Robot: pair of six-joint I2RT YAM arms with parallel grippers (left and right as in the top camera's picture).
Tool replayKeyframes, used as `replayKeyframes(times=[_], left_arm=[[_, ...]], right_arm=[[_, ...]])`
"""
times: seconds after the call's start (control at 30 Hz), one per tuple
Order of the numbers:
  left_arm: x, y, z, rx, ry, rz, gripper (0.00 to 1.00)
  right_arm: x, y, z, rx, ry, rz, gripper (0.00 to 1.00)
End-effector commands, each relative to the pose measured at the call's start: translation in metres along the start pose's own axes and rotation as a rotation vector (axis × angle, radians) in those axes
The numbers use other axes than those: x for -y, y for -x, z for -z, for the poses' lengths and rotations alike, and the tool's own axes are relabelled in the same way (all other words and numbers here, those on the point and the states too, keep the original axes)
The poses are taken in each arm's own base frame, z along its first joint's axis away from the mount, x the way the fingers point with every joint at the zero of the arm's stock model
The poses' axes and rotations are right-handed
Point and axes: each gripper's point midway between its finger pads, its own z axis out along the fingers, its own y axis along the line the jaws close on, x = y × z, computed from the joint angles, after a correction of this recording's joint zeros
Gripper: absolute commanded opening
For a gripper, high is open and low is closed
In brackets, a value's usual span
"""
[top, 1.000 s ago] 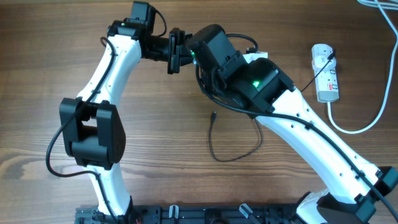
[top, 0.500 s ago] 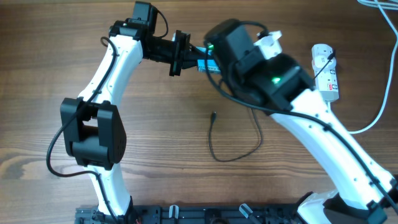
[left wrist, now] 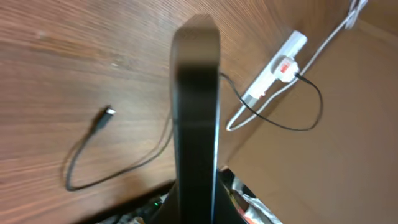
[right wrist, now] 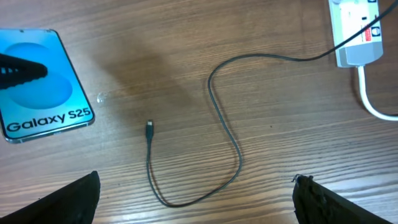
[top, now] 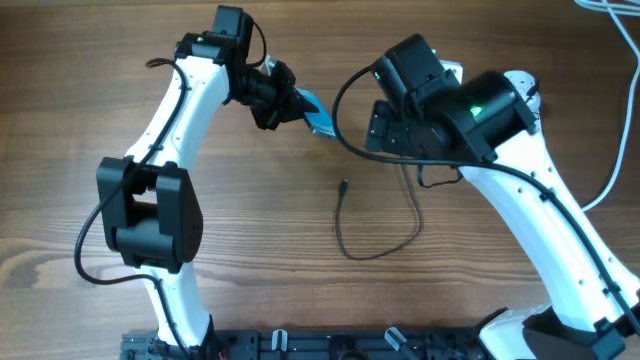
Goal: Plug charger to phone and switch on socket
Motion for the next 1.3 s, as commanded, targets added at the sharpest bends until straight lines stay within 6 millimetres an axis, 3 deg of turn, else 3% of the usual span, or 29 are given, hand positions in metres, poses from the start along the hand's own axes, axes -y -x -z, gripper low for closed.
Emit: replayKeyframes(times=[0.0, 0.17, 0.33, 0.5, 0.63, 0.77, 1.07, 1.27], left_arm=[[0.010, -0.005, 0.010, 0.034, 0.001, -0.112, 0.04], [-0.004, 0.011, 0.012, 0.118, 0.084, -0.117, 0.04], [-0.024, 0.027, 0.017, 0.212, 0.201, -0.123, 0.04], [-0.058, 0.045, 0.033, 0.337, 0.397, -0.085, 0.04], [-0.090, 0.058, 0.057, 0.499, 0.573, 0.071, 0.04], [-0.096, 0.060, 0.059, 0.512, 0.600, 0.074, 0.04], [-0.112, 0.059, 0.054, 0.501, 0.639, 0.089, 0.04], [-0.113, 0.059, 0.054, 0.504, 0.645, 0.089, 0.04]], right_arm=[[-0.010, -0.008, -0.017, -0.073, 0.002, 0.040, 1.00], [-0.030, -0.025, -0.035, -0.193, 0.062, 0.139, 1.00], [-0.044, -0.054, -0.074, -0.324, 0.111, 0.202, 0.99], [-0.050, -0.079, -0.123, -0.360, 0.139, 0.197, 0.94], [-0.057, -0.085, -0.144, -0.346, 0.173, 0.163, 0.87], [-0.062, -0.084, -0.152, -0.336, 0.178, 0.142, 0.83], [-0.064, -0.105, -0.205, -0.421, 0.084, 0.102, 0.82], [-0.073, -0.119, -0.224, -0.375, -0.014, 0.092, 0.72]])
